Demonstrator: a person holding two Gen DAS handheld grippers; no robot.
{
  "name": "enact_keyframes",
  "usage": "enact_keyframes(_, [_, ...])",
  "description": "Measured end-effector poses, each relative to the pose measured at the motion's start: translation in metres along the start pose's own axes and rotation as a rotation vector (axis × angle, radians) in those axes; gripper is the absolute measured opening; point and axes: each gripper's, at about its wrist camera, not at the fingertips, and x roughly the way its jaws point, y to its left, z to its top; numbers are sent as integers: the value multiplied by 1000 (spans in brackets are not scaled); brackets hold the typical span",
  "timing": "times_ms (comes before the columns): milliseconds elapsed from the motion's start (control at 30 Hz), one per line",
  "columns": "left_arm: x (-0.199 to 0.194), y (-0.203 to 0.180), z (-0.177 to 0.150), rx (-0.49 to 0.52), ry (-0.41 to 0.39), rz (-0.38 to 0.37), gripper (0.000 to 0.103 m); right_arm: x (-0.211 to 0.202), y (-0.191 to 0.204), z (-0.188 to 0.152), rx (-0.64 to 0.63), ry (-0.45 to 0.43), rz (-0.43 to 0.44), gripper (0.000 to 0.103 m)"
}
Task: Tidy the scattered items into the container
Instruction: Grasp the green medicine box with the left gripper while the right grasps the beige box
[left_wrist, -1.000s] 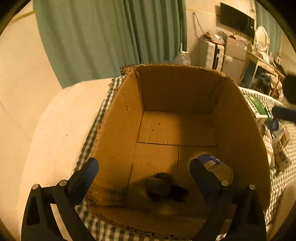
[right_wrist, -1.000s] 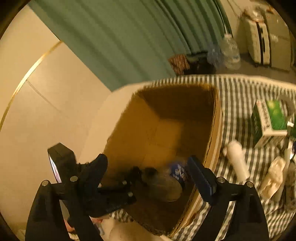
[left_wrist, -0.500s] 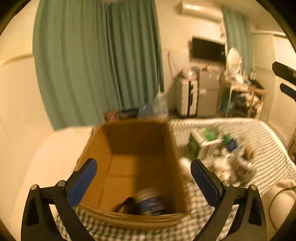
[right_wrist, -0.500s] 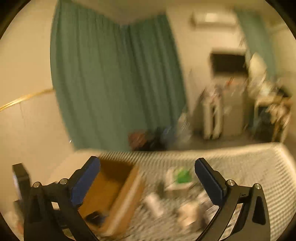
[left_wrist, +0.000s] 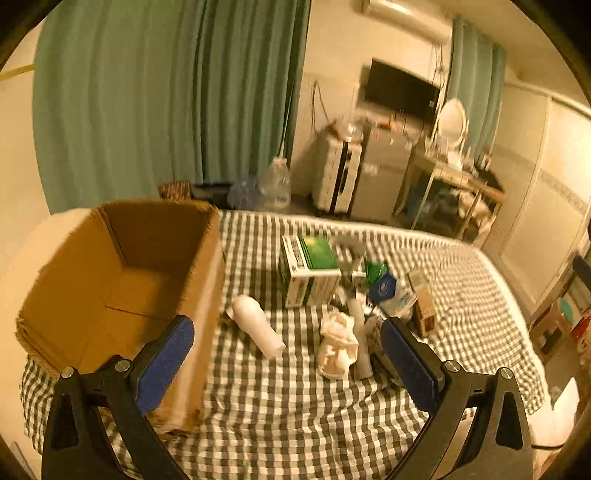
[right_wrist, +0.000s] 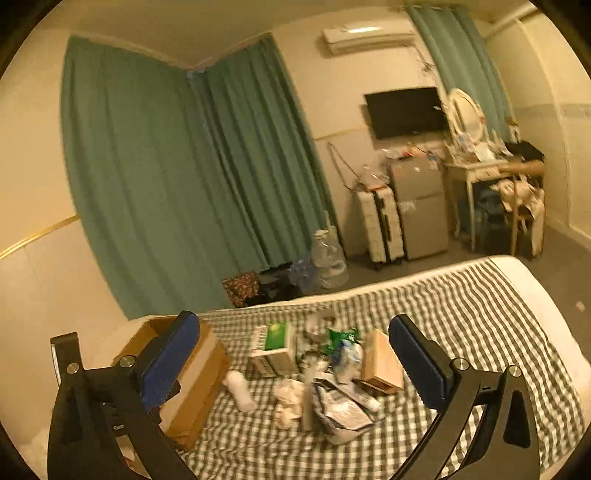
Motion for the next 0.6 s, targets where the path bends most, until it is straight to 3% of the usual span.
enact_keyframes(167, [30,-18,-7,16,64,7,103,39,-47,-20,56,140,-66,103])
enact_keyframes(333, [68,-26,2,21,113,40,103,78,-83,-45,124,251,-79,103])
enact_keyframes(500, [110,-27,15,3,140,66,103,135,-126,-50,349,307,-53,103])
enact_keyframes(600, [136,-27,19,5,179,89,103,171,-142,-50,419,354,-63,103])
